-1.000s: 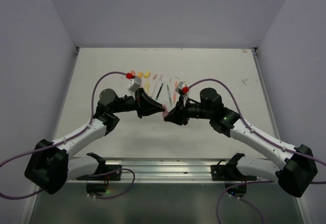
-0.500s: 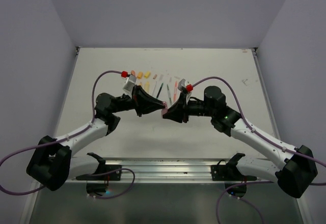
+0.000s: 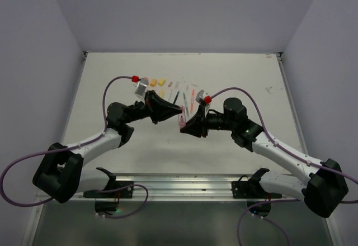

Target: Open the pen caps

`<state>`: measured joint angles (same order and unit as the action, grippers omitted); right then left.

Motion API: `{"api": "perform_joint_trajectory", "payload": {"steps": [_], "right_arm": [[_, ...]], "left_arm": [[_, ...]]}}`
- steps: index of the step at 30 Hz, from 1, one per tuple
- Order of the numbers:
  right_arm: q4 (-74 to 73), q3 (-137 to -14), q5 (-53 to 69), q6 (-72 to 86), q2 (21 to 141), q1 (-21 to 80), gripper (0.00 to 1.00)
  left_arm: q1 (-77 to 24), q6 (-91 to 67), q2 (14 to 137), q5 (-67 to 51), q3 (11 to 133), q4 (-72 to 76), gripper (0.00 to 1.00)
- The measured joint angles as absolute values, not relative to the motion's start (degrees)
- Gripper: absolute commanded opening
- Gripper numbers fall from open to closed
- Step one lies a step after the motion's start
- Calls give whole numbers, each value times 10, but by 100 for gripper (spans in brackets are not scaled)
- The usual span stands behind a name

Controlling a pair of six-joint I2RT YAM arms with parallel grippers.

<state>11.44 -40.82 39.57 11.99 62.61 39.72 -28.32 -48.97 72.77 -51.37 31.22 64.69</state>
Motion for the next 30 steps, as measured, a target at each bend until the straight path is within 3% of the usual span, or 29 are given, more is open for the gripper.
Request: {"api": "perform_joint_trajectory", "payload": {"steps": [7,9,15,17,30], "right_arm": [[117,-385,403,121,634,399,15],[122,-382,403,122,634,399,28],[51,-359,415,129,632,411,51],[18,-356,412,130,626,414,55],[-43,-356,314,142,510,413,57]], "left_arm": [[-286,-504,733,-471,312,666,0],[-286,-505,734,-471,312,666,0],[-282,-513,738,-416,338,705,0],[-281,-515,737,-405,345,724,0],[-281,-449,655,-402,345,631,0]]}}
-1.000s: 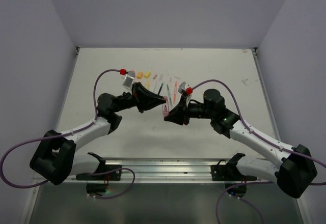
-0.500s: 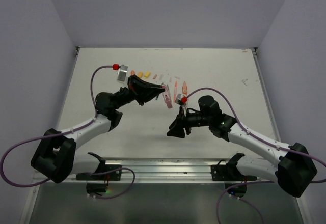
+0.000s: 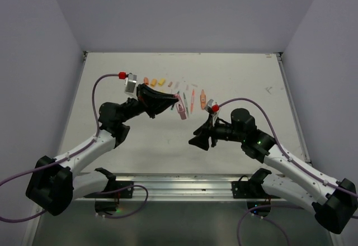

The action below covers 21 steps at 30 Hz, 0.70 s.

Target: Open the pen caps

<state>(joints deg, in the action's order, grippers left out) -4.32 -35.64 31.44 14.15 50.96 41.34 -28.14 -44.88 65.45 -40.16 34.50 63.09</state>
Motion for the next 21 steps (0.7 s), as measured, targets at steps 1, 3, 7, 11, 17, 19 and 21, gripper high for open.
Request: {"api": "perform_joint_trajectory", "payload": {"steps": [1,3,7,11,17,19,21], "right_arm": [[-43,-357,306,142,502,413,58],[-43,-358,293,143,490,413,58],[-42,-376,276,140,497,413,58],[-25,-396,265,138,530,414,58],[3,-400,265,130,565,414,58],[10,-406,265,125,570,414,57],[17,-411,266,123,572,414,57]], "left_arm": [[-281,-448,654,-402,345,619,0],[-281,-448,654,-402,342,598,0],[-283,-449,654,-403,327,574,0],[-289,-453,654,-405,322,560,0],[-296,-459,644,-407,322,554,0],[-297,-459,637,-407,322,551,0],[-297,-462,631,-407,319,552,0]]}}
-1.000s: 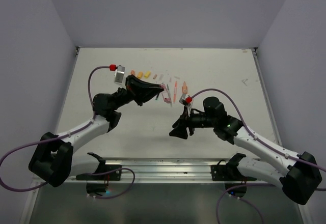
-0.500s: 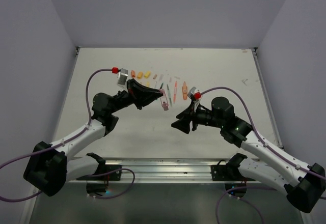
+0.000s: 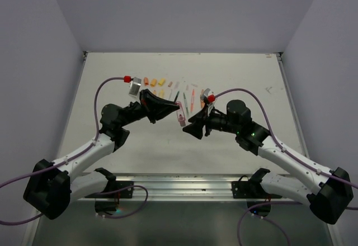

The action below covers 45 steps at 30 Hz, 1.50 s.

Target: Open the pen caps

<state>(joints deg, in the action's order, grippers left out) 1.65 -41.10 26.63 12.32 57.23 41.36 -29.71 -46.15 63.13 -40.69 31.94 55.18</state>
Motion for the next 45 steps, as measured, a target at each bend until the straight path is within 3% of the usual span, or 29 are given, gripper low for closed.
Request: {"api": "perform_joint_trajectory", "payload": {"steps": [4,21,24,31,45], "right_arm": [[39,-416,272,121,575,414,54],[60,-420,330,117,589,414,22],[60,-420,334,117,589,414,24],[62,-420,338,109,587,414,46],[62,-424,363,74,569,414,39]], "left_arm": [[-297,-476,630,-407,317,554,0],[-297,-515,637,-402,312,571,0],[-297,-522,643,-402,312,578,0],[-297,-546,651,-407,312,586,0],[-297,-575,648,-420,313,574,0]]}}
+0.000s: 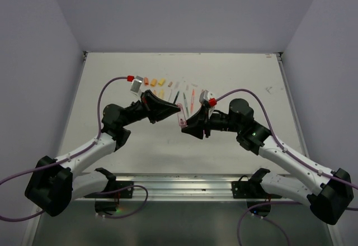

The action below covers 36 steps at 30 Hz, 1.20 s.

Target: Open the pen caps

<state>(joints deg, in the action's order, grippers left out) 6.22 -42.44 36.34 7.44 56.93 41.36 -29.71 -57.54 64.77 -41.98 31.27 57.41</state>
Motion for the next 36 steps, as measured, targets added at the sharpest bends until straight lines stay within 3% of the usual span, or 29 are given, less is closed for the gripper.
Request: {"api": "perform_joint_trajectory", "payload": {"steps": [11,19,22,23,26,31,36], "right_arm": [[62,-425,404,70,572,414,28],[63,-425,411,68,574,413,10],[63,-425,416,69,574,413,9],[63,-425,416,69,573,413,9],[63,-425,418,69,572,413,8],[63,-426,415,69,564,413,6],[63,-434,396,71,562,413,6]], "left_arm": [[-297,-581,648,-420,326,572,0],[-297,-593,648,-426,331,570,1],[-297,-595,648,-426,331,566,30],[-297,-594,648,-426,331,564,48],[-297,-595,651,-422,331,553,66],[-294,-592,653,-416,331,538,79],[-285,-565,632,-404,331,486,85]]}}
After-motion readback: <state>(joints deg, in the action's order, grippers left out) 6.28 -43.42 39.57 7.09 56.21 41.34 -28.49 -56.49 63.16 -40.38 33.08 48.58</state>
